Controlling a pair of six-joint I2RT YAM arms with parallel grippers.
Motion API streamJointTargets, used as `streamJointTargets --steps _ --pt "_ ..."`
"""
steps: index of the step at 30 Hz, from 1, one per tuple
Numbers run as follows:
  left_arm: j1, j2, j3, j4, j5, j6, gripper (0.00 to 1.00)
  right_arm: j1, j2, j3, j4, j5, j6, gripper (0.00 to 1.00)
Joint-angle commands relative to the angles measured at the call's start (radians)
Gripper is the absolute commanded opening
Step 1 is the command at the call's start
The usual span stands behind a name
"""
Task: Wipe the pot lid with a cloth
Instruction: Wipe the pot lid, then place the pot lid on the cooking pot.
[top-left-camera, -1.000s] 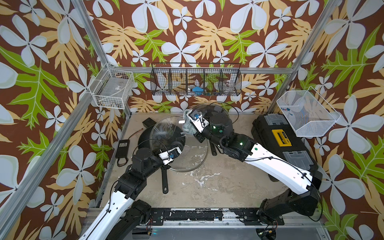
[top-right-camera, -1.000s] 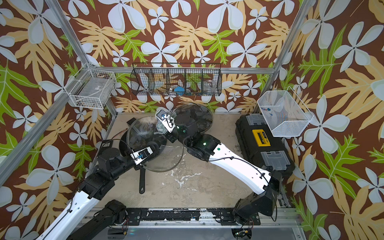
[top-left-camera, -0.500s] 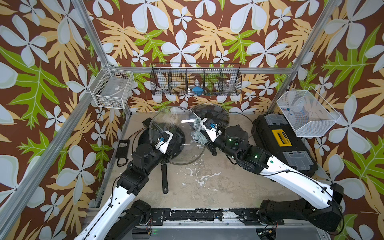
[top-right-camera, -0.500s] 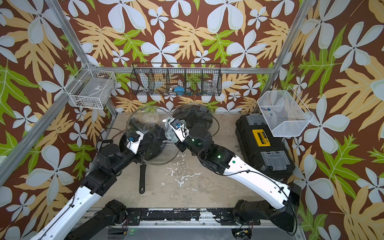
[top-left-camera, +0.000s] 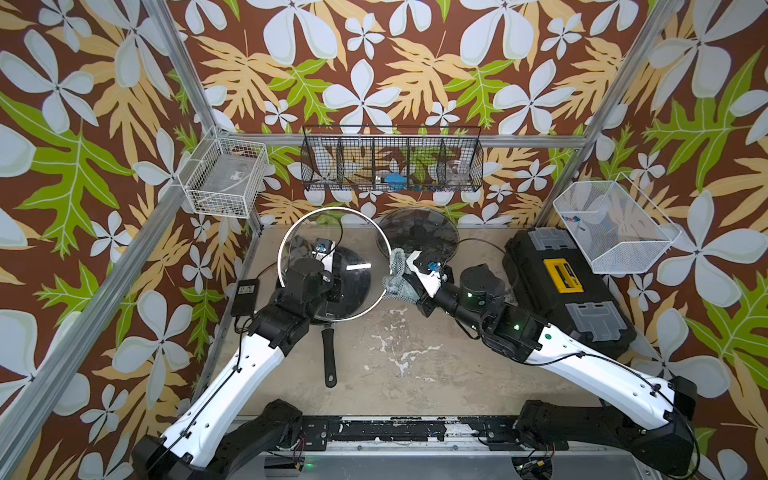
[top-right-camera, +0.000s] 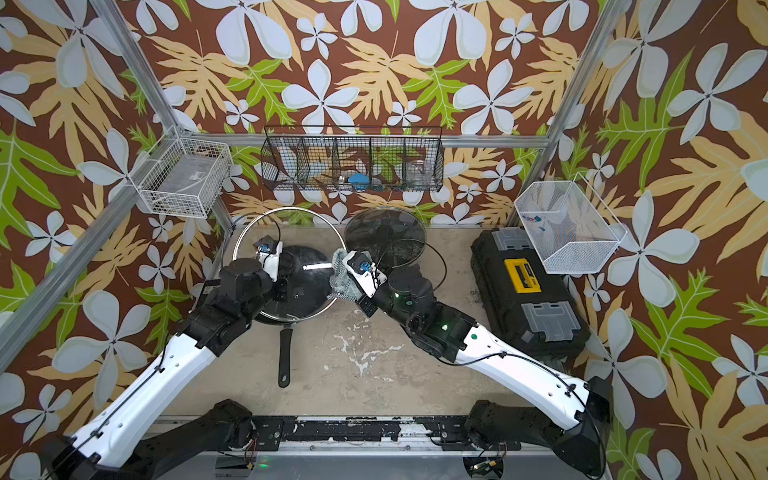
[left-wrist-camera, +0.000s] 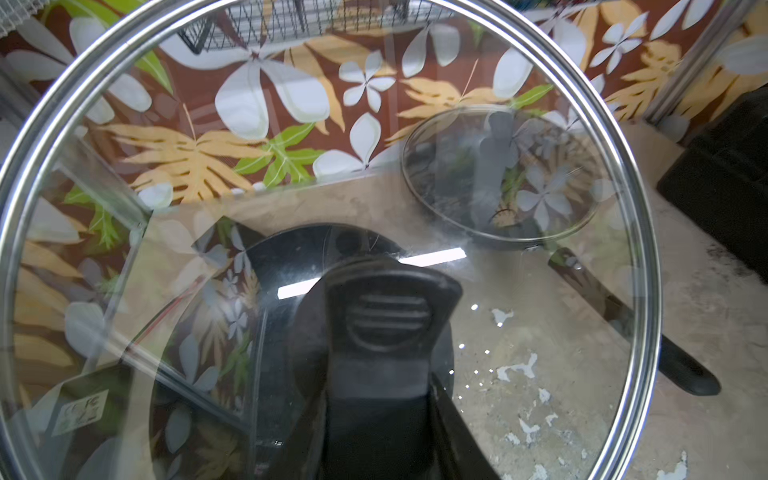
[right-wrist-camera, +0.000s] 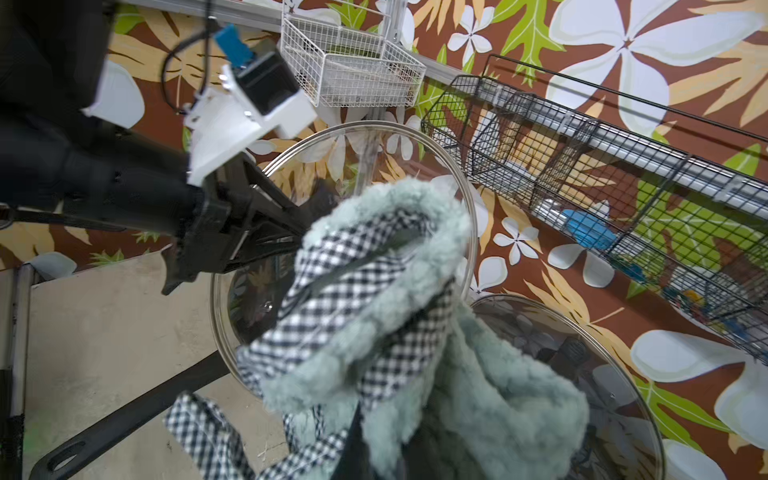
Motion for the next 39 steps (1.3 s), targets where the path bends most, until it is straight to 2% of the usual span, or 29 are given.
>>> streamJointTargets --steps 1,10,21,29,39 --pt "0.011 0.076 0.076 -0.05 -0.071 -0.059 0.0 0.002 0.002 -0.003 0.052 -0.053 0.002 0.0" --pt "0.144 0.295 0.252 -0.206 0.07 -0.138 0.0 0.003 0.009 -0.007 0.062 -0.057 -0.018 0.0" --pt "0.252 0.555 0.466 -0.378 0.2 -0.113 0.0 0.003 0.004 -0.01 0.063 -0.068 -0.023 0.0" --pt "0.313 0.632 0.502 -0.405 0.279 -0.099 0.0 0.002 0.011 -0.003 0.058 -0.058 -0.028 0.0" --pt "0.328 0.621 0.445 -0.343 0.258 -0.093 0.0 0.002 0.013 0.002 0.054 -0.048 -0.03 0.0"
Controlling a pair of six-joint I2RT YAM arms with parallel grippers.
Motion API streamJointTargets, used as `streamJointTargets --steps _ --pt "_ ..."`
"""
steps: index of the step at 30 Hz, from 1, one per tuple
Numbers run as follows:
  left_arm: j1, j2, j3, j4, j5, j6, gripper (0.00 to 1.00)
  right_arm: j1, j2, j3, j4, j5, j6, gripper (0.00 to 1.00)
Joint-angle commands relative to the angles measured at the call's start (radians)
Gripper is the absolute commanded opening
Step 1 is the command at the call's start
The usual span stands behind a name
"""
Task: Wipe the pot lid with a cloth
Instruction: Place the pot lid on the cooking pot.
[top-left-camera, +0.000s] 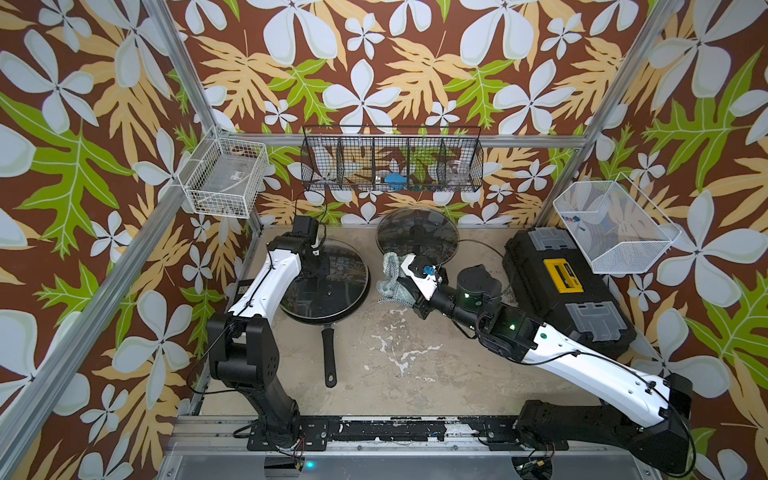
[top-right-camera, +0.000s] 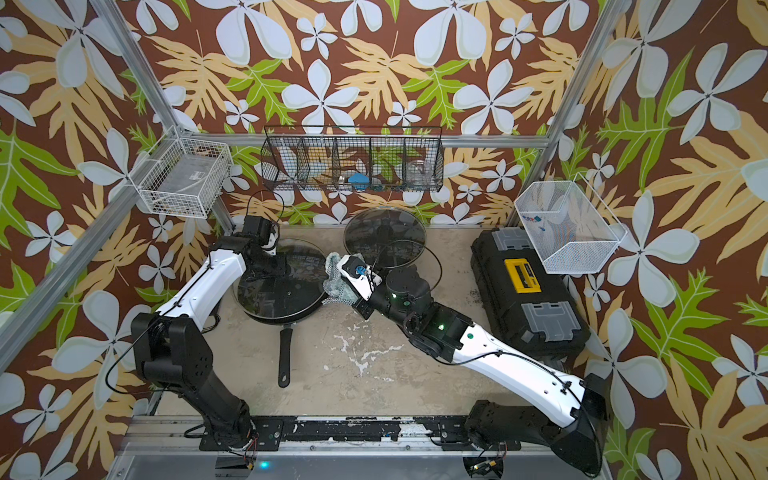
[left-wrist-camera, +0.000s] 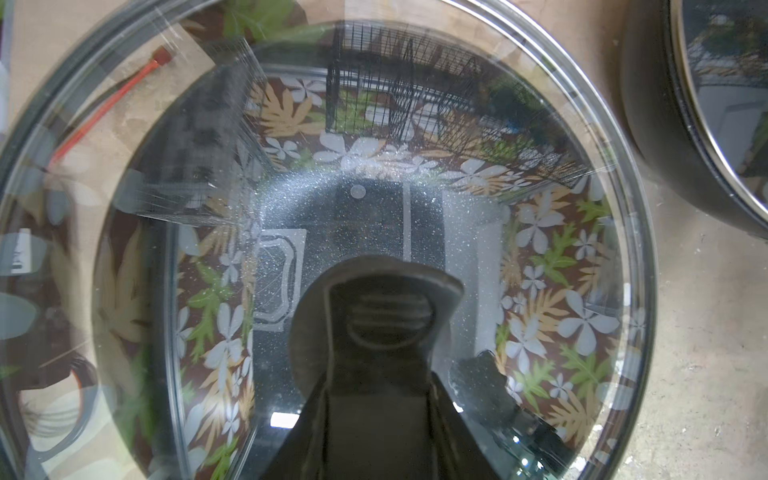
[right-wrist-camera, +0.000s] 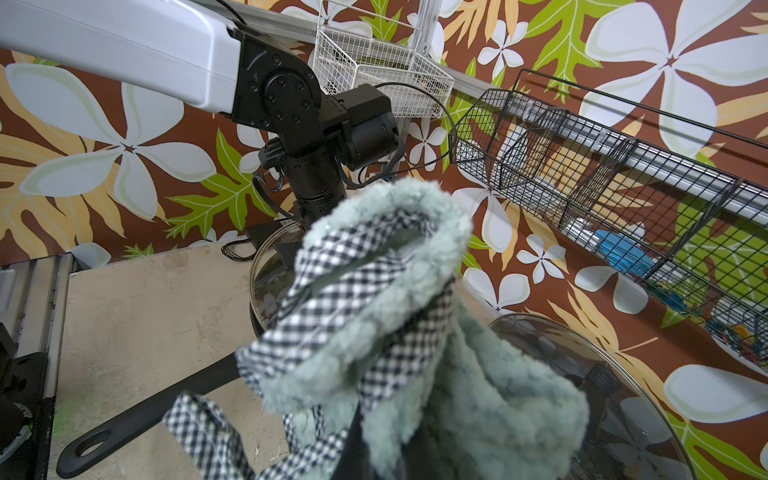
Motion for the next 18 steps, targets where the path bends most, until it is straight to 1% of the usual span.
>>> streamJointTargets --steps 1,18 --pt "0.002 -0.012 -0.01 0.083 0.011 0.024 0.0 0.0 -0.003 0.008 0.02 0.012 -0.006 0.0" --pt "0.009 0.026 -0.034 0.115 0.006 0.02 0.0 0.0 -0.024 0.006 0.014 0.027 -0.011 0.0"
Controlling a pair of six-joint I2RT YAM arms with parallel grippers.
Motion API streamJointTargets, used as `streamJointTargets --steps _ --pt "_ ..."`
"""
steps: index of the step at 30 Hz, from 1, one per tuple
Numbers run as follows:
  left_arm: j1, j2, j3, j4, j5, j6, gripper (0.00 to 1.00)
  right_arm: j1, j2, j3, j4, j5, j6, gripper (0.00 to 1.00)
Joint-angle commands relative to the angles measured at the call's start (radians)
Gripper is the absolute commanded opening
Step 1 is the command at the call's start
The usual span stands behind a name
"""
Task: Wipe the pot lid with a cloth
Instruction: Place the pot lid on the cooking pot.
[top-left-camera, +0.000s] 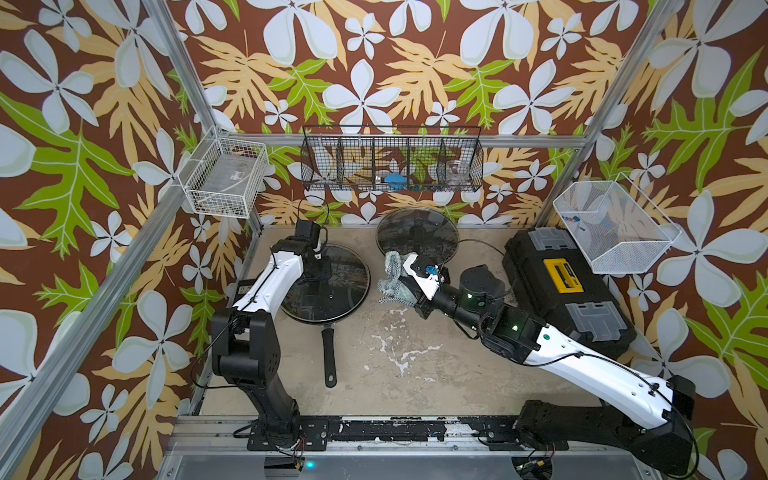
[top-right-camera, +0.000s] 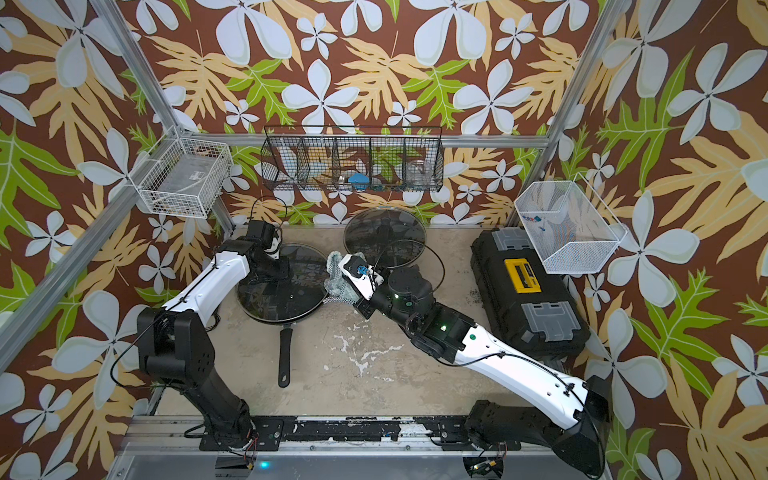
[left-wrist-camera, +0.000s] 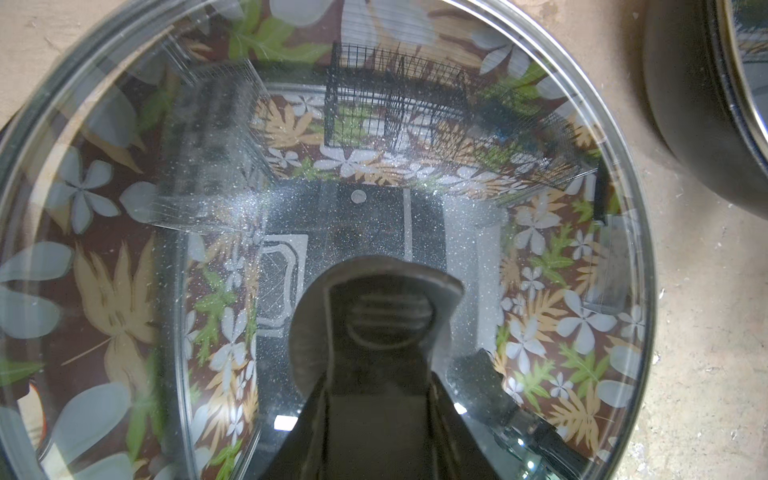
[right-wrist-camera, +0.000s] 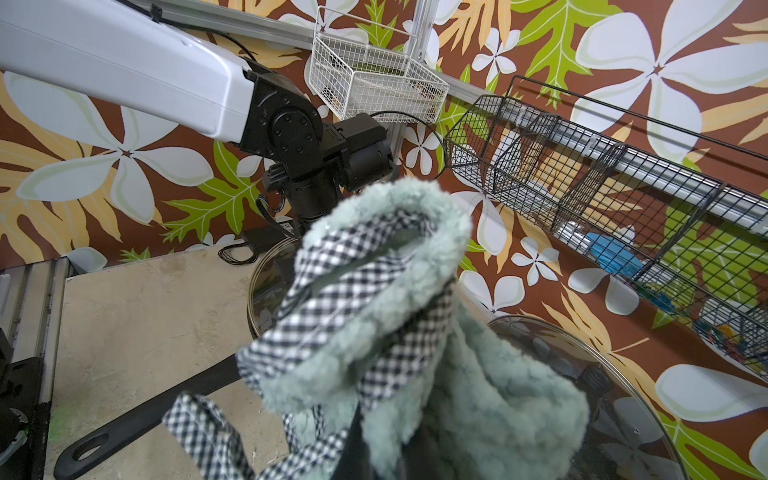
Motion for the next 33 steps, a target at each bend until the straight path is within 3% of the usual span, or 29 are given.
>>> streamJointTargets --steps 1,24,31,33 --pt "0.002 0.001 0.002 0.069 -0.001 0.016 0.0 0.001 -0.01 0.005 0.014 0.013 -0.008 0.0" --pt "0.001 -0.019 -0.057 0.081 0.055 0.017 0.03 0.0 -0.019 -0.004 0.012 0.013 -0.001 0.0" --pt "0.002 -0.03 -0.067 0.088 0.055 0.019 0.09 0.0 -0.017 0.001 0.01 0.009 0.002 0.0" --pt "0.002 -0.035 -0.064 0.088 0.051 0.018 0.14 0.001 -0.018 0.002 0.01 0.009 0.002 0.0"
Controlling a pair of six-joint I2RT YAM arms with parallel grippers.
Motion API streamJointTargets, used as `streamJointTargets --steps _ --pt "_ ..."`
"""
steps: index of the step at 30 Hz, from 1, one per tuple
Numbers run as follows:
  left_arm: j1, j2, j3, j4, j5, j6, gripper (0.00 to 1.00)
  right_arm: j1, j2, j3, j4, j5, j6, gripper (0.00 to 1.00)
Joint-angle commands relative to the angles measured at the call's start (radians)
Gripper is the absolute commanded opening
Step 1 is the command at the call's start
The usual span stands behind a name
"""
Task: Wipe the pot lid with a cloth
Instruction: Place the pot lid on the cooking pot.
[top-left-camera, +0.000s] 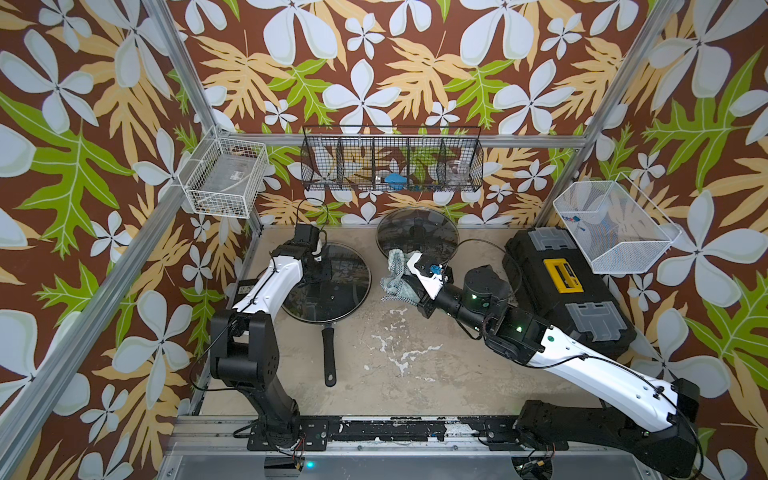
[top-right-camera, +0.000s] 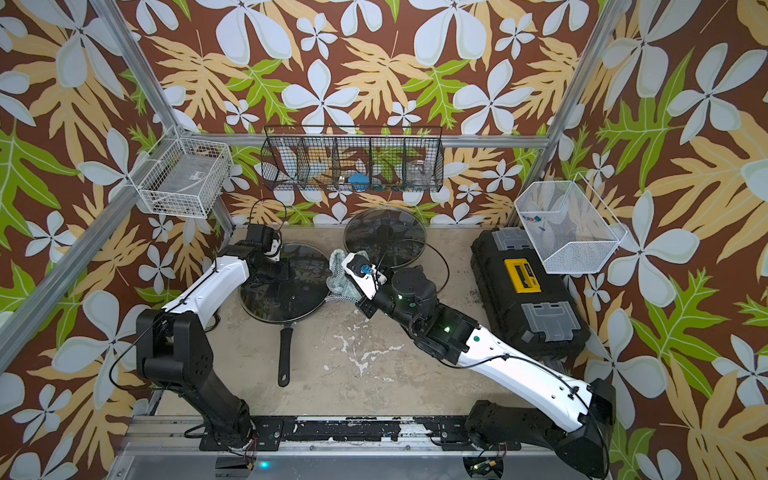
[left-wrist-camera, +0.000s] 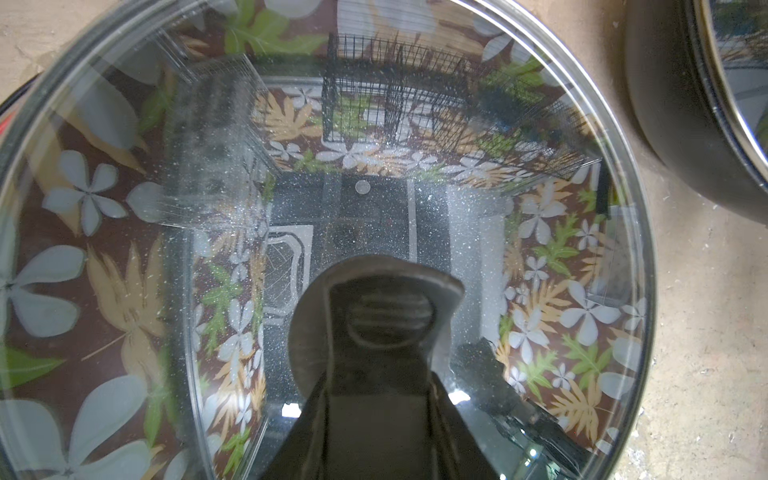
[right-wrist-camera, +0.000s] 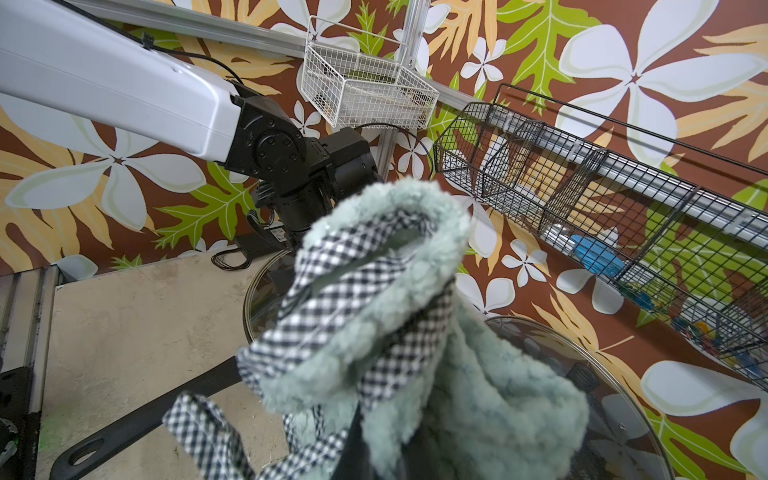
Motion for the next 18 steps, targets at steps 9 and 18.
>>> streamJointTargets --steps 9,18 --pt "-0.001 -0.022 0.014 0.008 -0.003 0.005 0.3 0.0 0.002 0.009 0.009 -0.001 -0.001 0.0" --pt "0.0 -0.004 0.011 0.009 0.012 0.01 0.32 0.0 0.004 0.01 0.008 0.0 -0.003 0.0"
